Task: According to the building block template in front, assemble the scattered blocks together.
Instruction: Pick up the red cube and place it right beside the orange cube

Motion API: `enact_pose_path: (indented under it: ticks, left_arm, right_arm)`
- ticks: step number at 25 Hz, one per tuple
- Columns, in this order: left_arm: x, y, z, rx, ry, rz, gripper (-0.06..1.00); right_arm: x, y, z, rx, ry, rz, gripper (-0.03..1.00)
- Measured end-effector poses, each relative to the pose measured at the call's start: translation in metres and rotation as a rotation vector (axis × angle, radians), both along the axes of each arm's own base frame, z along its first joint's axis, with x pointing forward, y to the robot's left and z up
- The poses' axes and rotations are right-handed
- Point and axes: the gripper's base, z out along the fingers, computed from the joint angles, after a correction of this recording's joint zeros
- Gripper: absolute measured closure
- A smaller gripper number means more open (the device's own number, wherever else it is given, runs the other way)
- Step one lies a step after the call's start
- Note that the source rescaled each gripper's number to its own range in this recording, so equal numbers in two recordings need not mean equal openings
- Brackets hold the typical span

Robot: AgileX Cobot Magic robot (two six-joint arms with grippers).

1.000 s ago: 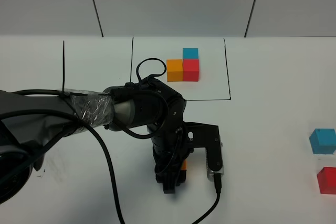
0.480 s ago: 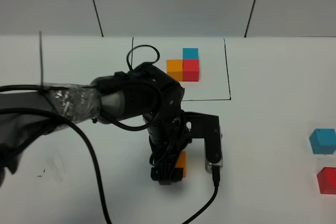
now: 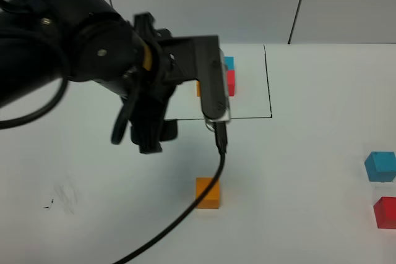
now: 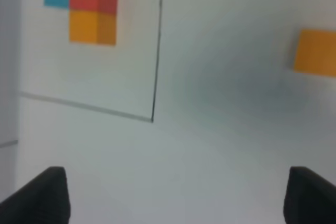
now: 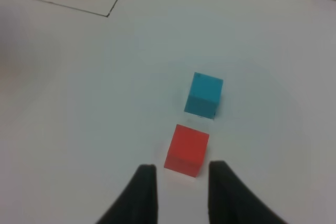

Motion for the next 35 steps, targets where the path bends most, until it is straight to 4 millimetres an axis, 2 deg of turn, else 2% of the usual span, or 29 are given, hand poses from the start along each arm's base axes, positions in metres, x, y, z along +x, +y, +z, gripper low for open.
enact_pose_path:
  ticks: [4,6,10,13,16,21,23,26,30,35]
  left_arm:
    - [-0.008,0.055,0.028,0.085,0.009,0.238,0.33]
    - [-0.012,0.081,0.042,0.099,-0.01,0.341,0.35]
    - [-0.032,0.128,0.078,-0.037,-0.11,0.541,0.37]
    - [-0.059,0.158,0.104,-0.167,-0.198,0.682,0.37]
    - [-0.095,0.182,0.128,-0.298,-0.295,0.765,0.37]
    - [-0.172,0.215,0.155,-0.517,-0.456,0.812,0.37]
    - [-0.204,0.228,0.155,-0.579,-0.511,0.809,0.37]
    - [-0.25,0.247,0.141,-0.653,-0.579,0.801,0.37]
    - [-0.287,0.26,0.116,-0.708,-0.631,0.805,0.37]
    - [-0.314,0.249,0.086,-0.695,-0.662,0.893,0.37]
  right_arm:
    - [0.0,0.0,0.0,0.0,0.0,0.0,0.97]
    - [0.0,0.0,0.0,0.0,0.0,0.0,0.97]
    - [0.0,0.0,0.0,0.0,0.0,0.0,0.97]
    - [0.0,0.0,0.0,0.0,0.0,0.0,0.97]
    - [0.0,0.0,0.0,0.0,0.0,0.0,0.97]
    - [0.0,0.0,0.0,0.0,0.0,0.0,0.97]
    - [0.0,0.0,0.0,0.0,0.0,0.0,0.97]
    - [0.0,0.0,0.0,0.0,0.0,0.0,0.97]
    - [0.0,0.0,0.0,0.0,0.0,0.0,0.97]
    - [0.0,0.0,0.0,0.0,0.0,0.0,0.97]
